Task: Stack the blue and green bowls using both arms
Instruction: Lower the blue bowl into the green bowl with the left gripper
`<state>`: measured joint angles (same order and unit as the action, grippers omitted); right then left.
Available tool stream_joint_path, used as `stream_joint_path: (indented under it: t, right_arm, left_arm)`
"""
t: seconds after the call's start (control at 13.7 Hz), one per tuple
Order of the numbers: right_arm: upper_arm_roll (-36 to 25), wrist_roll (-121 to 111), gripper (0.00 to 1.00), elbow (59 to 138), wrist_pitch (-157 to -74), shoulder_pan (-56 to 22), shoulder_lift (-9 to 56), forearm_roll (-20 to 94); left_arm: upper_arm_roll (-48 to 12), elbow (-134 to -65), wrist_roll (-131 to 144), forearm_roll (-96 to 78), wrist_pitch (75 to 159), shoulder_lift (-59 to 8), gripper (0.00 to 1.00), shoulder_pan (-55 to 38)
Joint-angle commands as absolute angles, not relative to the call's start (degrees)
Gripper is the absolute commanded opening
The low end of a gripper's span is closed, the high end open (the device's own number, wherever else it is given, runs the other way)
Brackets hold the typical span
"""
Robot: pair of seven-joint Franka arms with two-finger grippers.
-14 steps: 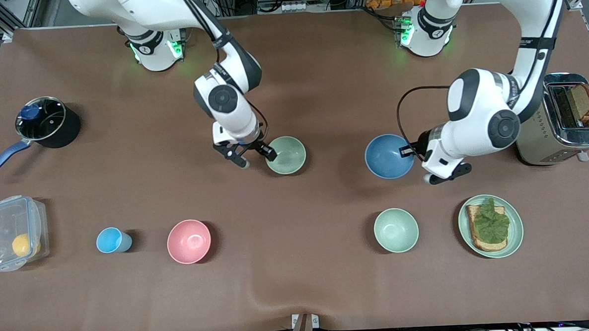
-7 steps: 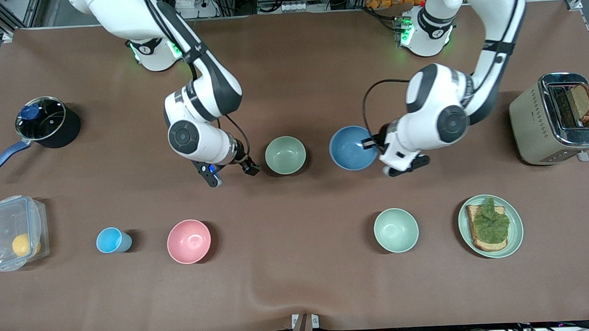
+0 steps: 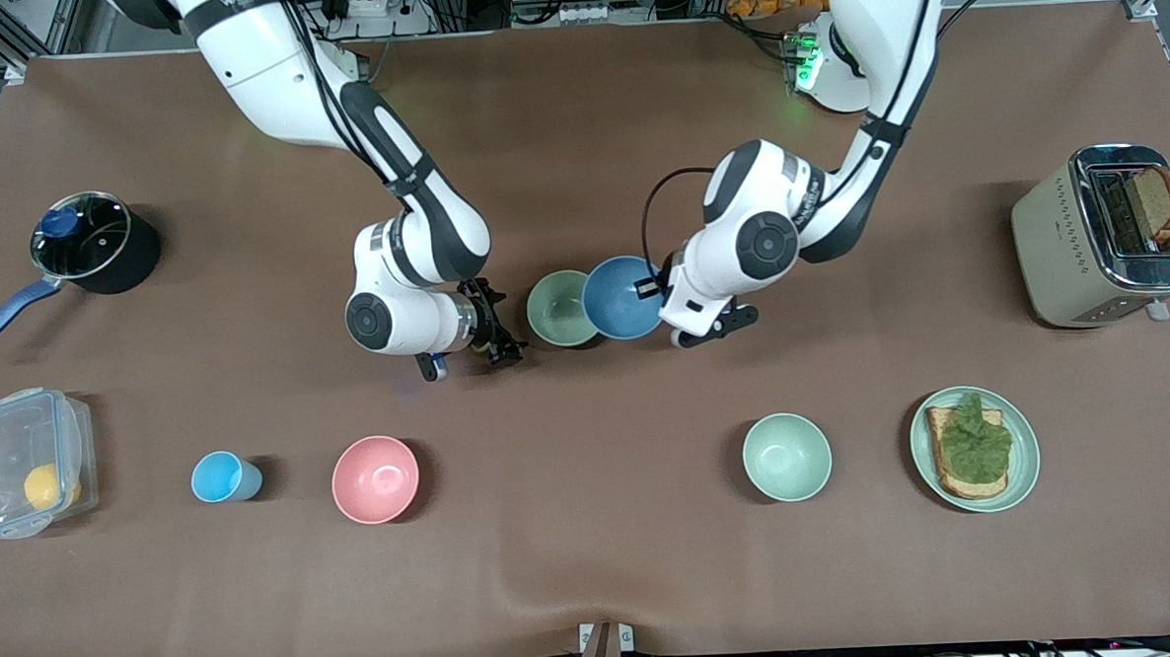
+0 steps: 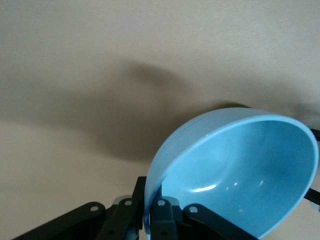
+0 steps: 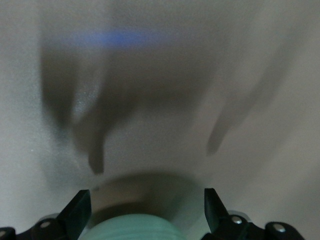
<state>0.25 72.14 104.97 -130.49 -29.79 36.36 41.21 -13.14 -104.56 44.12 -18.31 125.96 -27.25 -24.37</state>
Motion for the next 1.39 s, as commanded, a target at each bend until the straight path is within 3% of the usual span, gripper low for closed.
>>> stream_joint_path:
  t: [0.0,1.31]
  right_arm:
    - [1.0,68.3,1.0,104.7,-129.8,-27.2,35.9,48.1]
    - [1.0,65.3,1.0,104.9,-130.3,-27.2,37.0,49.9]
  left_arm:
    - [-12.7,-103.6,45.8,-20.0,129.1,-28.1,0.0,-26.9]
    - [-12.7,-96.1,47.8,-21.3,132.1,-36.4,0.0,-31.3]
